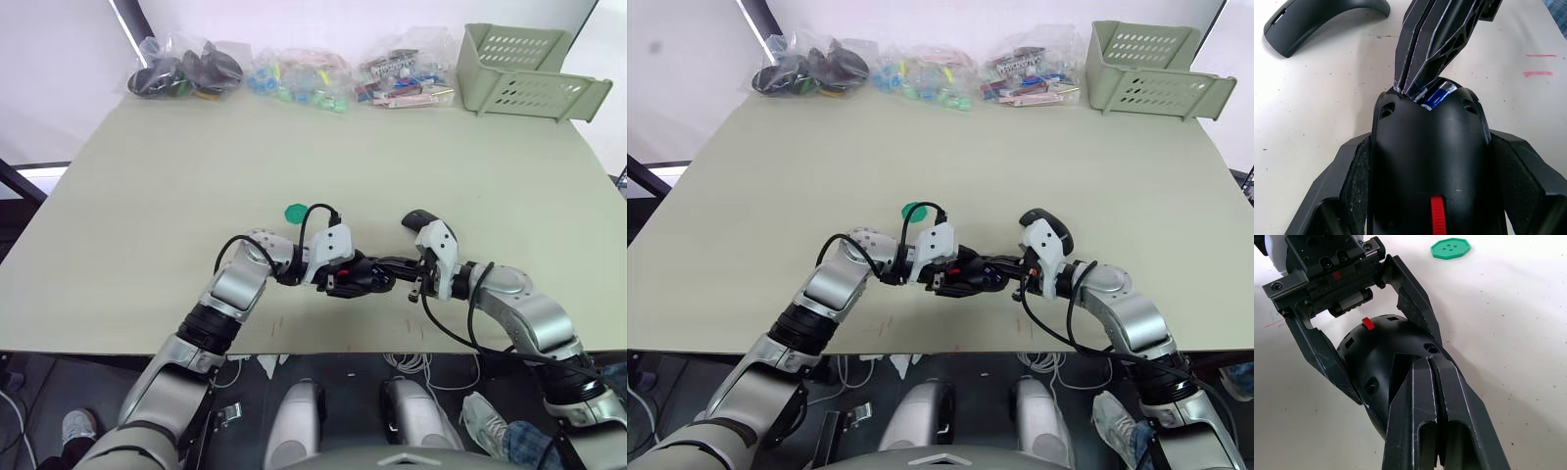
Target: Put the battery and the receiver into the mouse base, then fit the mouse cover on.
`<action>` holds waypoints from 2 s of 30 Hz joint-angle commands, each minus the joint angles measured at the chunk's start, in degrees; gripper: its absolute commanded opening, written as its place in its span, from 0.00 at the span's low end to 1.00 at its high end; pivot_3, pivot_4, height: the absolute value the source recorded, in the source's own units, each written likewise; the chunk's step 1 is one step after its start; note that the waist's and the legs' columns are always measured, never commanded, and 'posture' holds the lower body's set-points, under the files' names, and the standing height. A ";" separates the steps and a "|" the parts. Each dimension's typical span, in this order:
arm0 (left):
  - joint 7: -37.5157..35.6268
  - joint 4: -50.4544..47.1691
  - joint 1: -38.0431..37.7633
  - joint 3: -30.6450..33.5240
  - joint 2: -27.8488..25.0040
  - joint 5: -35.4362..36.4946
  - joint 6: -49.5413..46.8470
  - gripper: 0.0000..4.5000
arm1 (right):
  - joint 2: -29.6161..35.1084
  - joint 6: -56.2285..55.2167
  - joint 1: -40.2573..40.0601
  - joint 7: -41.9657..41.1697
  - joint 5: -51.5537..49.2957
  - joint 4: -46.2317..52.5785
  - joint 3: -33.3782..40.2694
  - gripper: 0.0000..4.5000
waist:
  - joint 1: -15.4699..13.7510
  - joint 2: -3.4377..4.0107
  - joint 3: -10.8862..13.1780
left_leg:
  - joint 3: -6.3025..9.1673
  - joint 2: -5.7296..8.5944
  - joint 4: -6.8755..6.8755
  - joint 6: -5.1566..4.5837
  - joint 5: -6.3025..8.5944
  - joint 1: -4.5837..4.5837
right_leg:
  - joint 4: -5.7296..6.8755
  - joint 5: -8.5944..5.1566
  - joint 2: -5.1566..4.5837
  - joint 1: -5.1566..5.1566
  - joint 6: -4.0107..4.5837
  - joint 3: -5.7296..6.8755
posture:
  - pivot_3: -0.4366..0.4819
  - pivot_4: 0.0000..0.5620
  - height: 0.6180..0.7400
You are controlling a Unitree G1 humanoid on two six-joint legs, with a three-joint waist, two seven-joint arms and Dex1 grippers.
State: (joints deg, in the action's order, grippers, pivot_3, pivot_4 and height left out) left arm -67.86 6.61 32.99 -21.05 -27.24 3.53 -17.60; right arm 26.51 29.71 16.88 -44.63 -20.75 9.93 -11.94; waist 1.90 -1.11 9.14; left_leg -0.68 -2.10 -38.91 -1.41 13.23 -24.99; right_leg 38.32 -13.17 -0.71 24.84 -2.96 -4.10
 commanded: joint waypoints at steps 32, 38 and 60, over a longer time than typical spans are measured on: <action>1.05 0.78 0.19 0.21 0.03 -0.19 -0.36 0.66 | -2.83 -9.27 -3.17 -2.36 6.33 -16.98 -2.97 0.00 | 0.25 -0.28 -0.71 | -0.05 -0.03 0.59 0.00 0.01 1.37 | -0.47 -0.17 0.00 -1.23 -0.07 -0.03 | 0.48 0.27 1.00; 1.14 1.32 -0.30 0.04 0.01 -0.37 0.30 0.66 | -3.29 -10.21 -1.96 -5.53 -1.22 -9.81 3.27 0.00 | 0.21 -0.25 -0.69 | -0.06 -0.03 0.59 0.01 0.01 1.30 | -0.47 -0.18 -0.01 -1.19 -0.01 -0.03 | 0.48 0.27 1.00; 0.80 3.78 -0.12 -0.18 -0.47 -0.59 3.19 0.66 | 21.76 -3.10 -12.39 -21.33 -13.09 6.87 20.62 0.38 | -0.16 -0.05 -0.35 | -0.09 0.01 0.62 0.00 0.01 1.20 | -0.58 -0.31 -0.08 -1.13 0.04 -0.04 | 0.48 0.27 1.00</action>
State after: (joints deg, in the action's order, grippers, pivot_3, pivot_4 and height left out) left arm -67.39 9.75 32.82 -21.49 -27.28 3.52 -14.56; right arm 47.69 27.85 4.36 -64.93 -32.44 15.84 6.46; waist 1.74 -1.15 8.79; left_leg -0.77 -2.09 -38.29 -1.41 13.25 -23.78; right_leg 37.74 -13.49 -0.79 23.71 -2.93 -4.14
